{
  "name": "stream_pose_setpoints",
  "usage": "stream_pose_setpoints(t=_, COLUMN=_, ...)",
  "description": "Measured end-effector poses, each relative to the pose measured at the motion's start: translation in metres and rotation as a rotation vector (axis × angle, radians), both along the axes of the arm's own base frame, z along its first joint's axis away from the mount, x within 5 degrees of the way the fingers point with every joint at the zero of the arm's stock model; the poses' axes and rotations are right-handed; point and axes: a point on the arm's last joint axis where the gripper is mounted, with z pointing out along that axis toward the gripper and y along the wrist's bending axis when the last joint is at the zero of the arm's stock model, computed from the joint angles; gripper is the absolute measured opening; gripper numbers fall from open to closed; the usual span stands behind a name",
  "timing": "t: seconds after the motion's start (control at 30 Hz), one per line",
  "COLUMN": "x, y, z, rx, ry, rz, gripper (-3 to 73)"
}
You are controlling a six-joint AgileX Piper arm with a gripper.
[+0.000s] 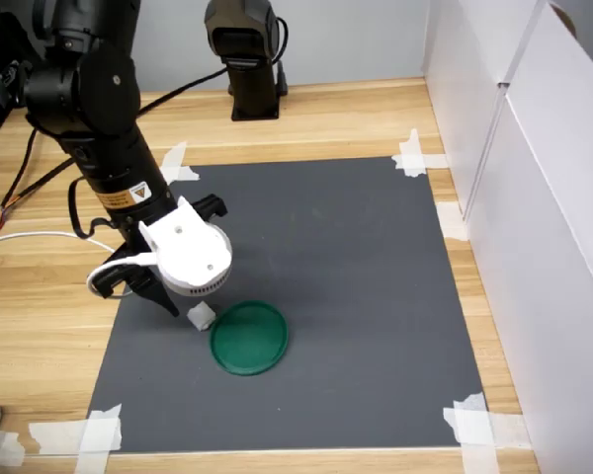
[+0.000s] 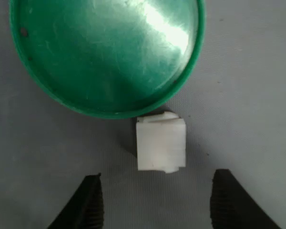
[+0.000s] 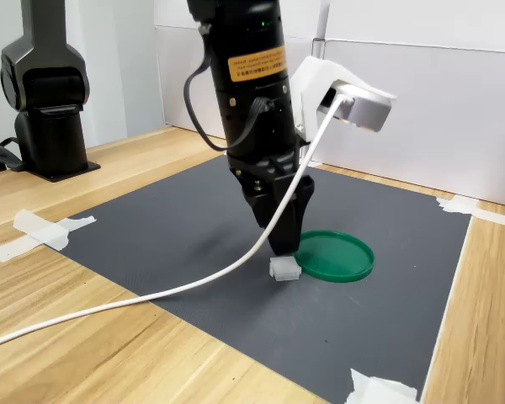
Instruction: Grasp a white terminal and put it in the green lid.
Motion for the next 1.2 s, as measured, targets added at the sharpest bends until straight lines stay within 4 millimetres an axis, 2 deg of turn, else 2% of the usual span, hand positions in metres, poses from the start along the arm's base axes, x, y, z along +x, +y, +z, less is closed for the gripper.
stream_pose_setpoints(t=0.67, x=0.008, y=-0.003, z=-0.027, rx=-0.007, ry=0.034, rz=-0.011, gripper=55.7)
stream_pose_setpoints(t=0.83, x=0.01, y=-0.003, z=-0.029, rx=-0.007, ry=0.027, rz=-0.019, gripper=48.5)
stream_pose_setpoints(t=1.03, x=0.01, y=-0.003, z=-0.03, rx=0.01, ry=0.033, rz=-0.062, gripper=28.4)
stream_pose_setpoints(t=1.2, x=0.01, y=-0.002, z=-0.03, rx=0.022, ry=0.033, rz=-0.08, gripper=27.1)
